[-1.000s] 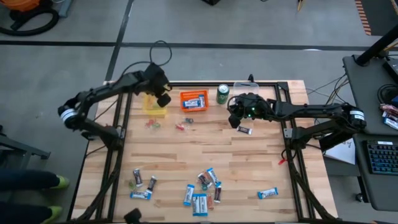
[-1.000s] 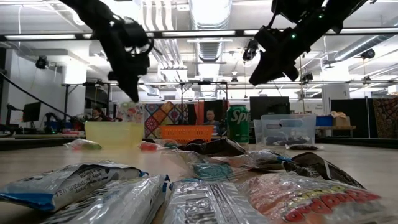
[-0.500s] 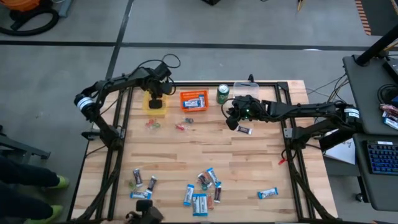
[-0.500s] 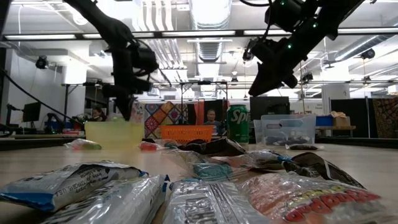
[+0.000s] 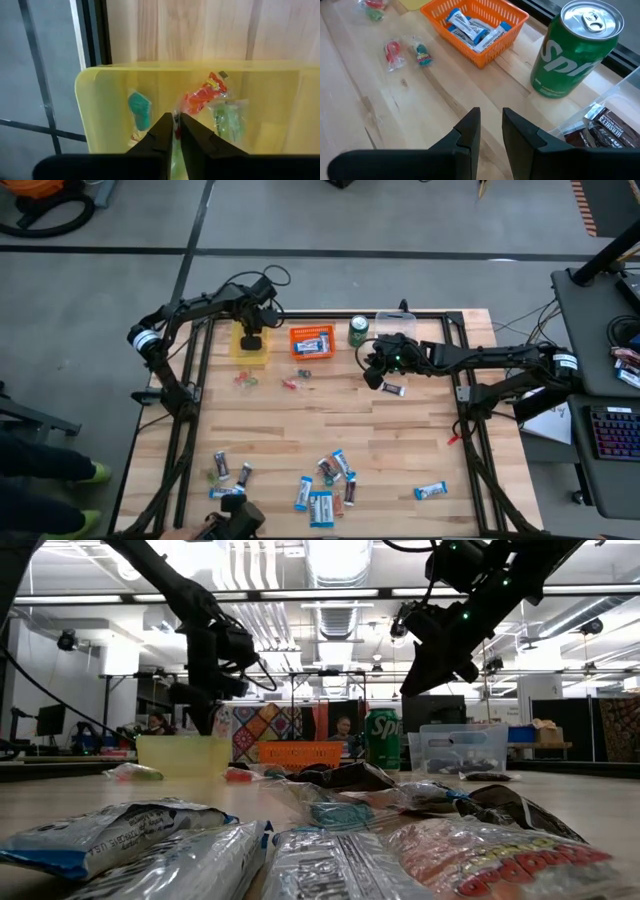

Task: Organize candy in baskets
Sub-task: Put the green gummy into the yellow bin, then put the white chocolate into the orange bin

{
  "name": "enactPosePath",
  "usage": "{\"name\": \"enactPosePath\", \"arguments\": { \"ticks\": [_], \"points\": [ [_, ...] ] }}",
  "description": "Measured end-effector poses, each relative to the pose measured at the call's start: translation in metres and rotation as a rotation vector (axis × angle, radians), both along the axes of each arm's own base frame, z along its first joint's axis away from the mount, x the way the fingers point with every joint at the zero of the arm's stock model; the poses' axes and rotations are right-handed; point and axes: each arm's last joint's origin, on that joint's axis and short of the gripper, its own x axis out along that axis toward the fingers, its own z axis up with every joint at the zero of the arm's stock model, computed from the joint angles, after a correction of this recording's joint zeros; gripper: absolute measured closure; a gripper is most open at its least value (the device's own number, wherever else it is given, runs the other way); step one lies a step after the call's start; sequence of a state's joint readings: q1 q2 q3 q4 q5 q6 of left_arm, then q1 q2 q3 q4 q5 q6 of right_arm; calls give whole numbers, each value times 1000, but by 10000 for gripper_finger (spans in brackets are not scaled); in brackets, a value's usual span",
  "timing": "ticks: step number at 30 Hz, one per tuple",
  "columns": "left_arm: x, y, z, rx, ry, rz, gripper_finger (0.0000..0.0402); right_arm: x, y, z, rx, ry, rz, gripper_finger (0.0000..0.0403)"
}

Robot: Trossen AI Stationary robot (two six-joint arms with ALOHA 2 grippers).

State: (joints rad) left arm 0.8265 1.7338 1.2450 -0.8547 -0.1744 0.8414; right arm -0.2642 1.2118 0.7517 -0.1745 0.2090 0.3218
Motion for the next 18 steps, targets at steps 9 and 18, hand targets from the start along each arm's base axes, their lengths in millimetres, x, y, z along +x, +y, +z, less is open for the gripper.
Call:
{"name": "enactPosePath", "arguments": {
  "ticks": [9, 18],
  "points": [
    [-2, 1, 4, 39, 48, 72, 331, 0, 0, 0, 5, -1, 6, 335],
    [7, -1, 48, -130, -209, 250, 333, 0, 3, 1, 83, -34, 56, 335]
  ]
}}
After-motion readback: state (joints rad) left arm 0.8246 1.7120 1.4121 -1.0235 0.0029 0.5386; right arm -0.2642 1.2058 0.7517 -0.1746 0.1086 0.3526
